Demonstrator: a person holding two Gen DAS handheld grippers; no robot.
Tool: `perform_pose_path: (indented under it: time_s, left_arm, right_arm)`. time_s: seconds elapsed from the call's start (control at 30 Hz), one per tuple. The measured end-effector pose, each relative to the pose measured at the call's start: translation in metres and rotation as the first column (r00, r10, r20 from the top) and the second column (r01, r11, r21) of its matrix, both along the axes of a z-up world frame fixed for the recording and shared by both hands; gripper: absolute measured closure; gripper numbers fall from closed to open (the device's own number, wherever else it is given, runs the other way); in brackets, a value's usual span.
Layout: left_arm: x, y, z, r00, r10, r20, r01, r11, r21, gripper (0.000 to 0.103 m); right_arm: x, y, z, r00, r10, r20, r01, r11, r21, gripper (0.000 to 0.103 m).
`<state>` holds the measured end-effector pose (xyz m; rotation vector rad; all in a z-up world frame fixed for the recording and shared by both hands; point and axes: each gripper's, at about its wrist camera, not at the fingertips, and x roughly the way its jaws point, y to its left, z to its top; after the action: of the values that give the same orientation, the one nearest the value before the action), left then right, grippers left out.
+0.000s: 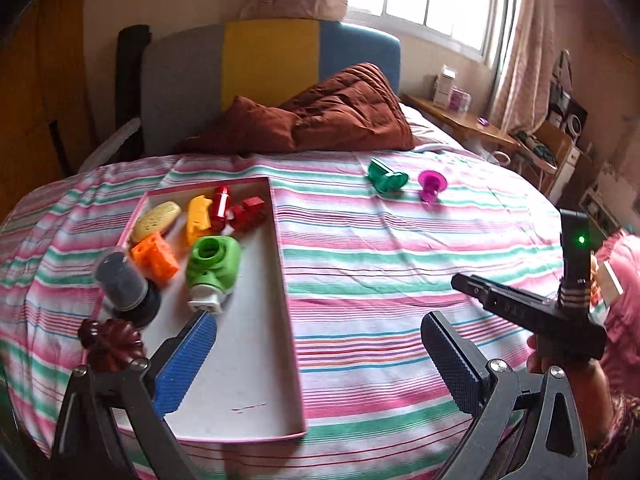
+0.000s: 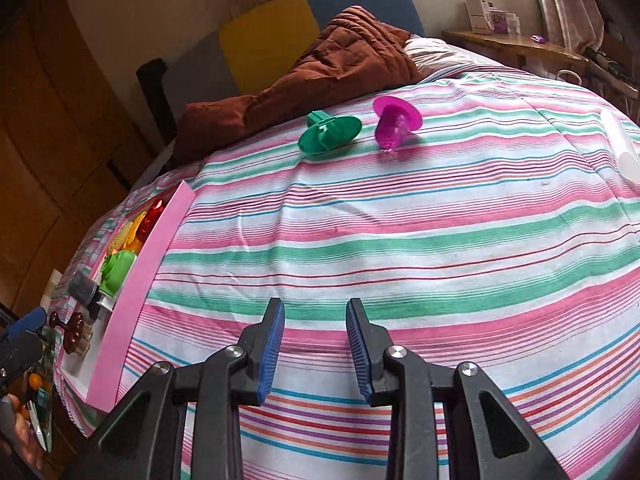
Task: Organize rigid objects
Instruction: 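Move the open right tool over the bed to the magenta cup-shaped piece, then close the right tool around the magenta piece and lift it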
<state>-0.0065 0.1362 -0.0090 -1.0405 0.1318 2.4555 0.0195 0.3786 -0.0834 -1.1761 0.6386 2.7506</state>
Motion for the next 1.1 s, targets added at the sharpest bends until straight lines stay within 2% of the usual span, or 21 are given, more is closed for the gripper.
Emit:
perform_pose_path:
  time_s: [0.17, 0.23, 0.47, 0.63, 0.83, 0.9, 1.1]
  left_arm:
    - [0.005, 0.019, -0.006, 0.999, -0.047, 0.009, 0.047, 0.999, -0.019, 0.0]
    - [0.008, 0.023, -0.008, 0.998, -0.06, 0.008, 0.06, 0.998, -0.02, 0.0]
    - [0.007, 0.023, -0.006, 0.998, -0.06, 0.015, 0.06, 0.998, 0.02, 0.0]
    - [-0.002, 0.013, -0.003, 1.0, -0.012, 0.009, 0.012, 1.0, 0.014, 0.0]
    - [-0.011, 0.007, -0.002, 1.0, 0.016, 0.017, -0.016, 1.0, 0.006, 0.0]
    - [-0.013, 0.008, -0.003, 1.0, 0.016, 0.019, -0.016, 1.0, 0.007, 0.0]
    - [-0.015, 0.015, -0.008, 0.999, -0.001, 0.033, 0.001, 1.0, 0.001, 0.0]
  right_arm:
    - [-0.009, 0.025, 0.008, 0.999, -0.043, -0.009, 0.043, 0.999, 0.025, 0.071]
    - [-0.02, 0.036, 0.016, 0.998, -0.058, -0.024, 0.059, 0.997, 0.048, 0.068]
    - [-0.084, 0.078, 0.054, 0.993, -0.083, -0.079, 0.094, 0.986, 0.138, 0.066]
    - [-0.143, 0.094, 0.057, 0.996, -0.09, -0.006, 0.088, 0.96, 0.268, 0.066]
    - [-0.177, 0.112, 0.042, 0.997, -0.041, 0.065, 0.026, 0.977, 0.213, 0.066]
    - [-0.177, 0.127, 0.039, 0.993, -0.093, 0.072, 0.078, 0.978, 0.192, 0.066]
    - [-0.157, 0.189, 0.017, 0.959, -0.261, 0.113, 0.26, 0.965, 0.027, 0.066]
